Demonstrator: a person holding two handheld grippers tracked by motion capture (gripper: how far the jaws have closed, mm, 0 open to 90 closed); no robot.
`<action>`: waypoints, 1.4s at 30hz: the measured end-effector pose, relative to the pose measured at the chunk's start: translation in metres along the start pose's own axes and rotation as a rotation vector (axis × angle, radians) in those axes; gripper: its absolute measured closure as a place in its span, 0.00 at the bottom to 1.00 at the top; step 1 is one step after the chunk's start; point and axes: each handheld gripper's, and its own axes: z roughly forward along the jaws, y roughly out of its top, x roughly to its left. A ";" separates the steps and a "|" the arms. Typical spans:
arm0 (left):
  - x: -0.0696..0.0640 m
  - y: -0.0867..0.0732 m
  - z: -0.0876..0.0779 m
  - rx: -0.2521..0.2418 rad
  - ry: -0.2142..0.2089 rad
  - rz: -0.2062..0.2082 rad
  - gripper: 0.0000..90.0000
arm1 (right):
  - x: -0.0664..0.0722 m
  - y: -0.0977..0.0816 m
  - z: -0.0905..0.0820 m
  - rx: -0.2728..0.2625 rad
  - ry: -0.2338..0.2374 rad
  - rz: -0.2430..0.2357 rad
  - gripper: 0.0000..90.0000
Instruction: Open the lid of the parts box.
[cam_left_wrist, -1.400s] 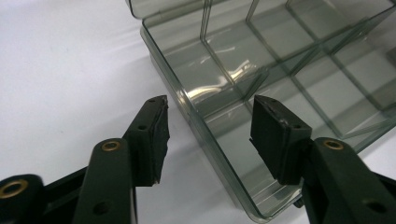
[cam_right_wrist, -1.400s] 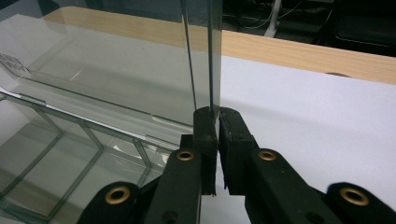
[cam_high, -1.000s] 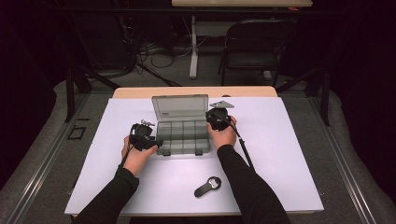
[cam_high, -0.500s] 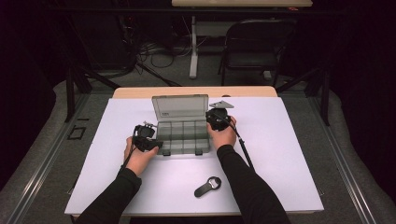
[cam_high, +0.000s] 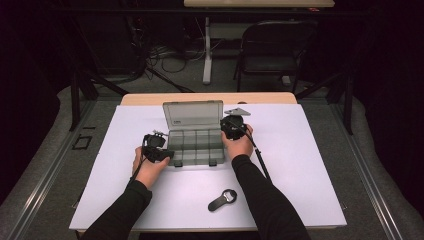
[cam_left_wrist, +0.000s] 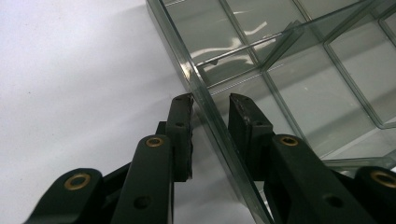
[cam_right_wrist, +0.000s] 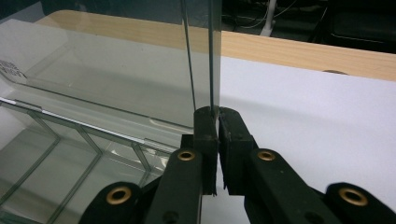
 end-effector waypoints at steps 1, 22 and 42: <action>0.000 0.000 0.000 -0.001 -0.001 -0.002 0.79 | 0.000 0.000 0.000 0.002 0.000 0.000 0.96; 0.000 0.000 0.000 -0.006 0.003 -0.016 0.79 | 0.000 0.006 0.005 0.027 -0.017 0.045 0.98; 0.000 0.000 0.000 -0.006 0.001 -0.015 0.80 | -0.003 0.020 0.014 0.122 -0.024 0.089 0.98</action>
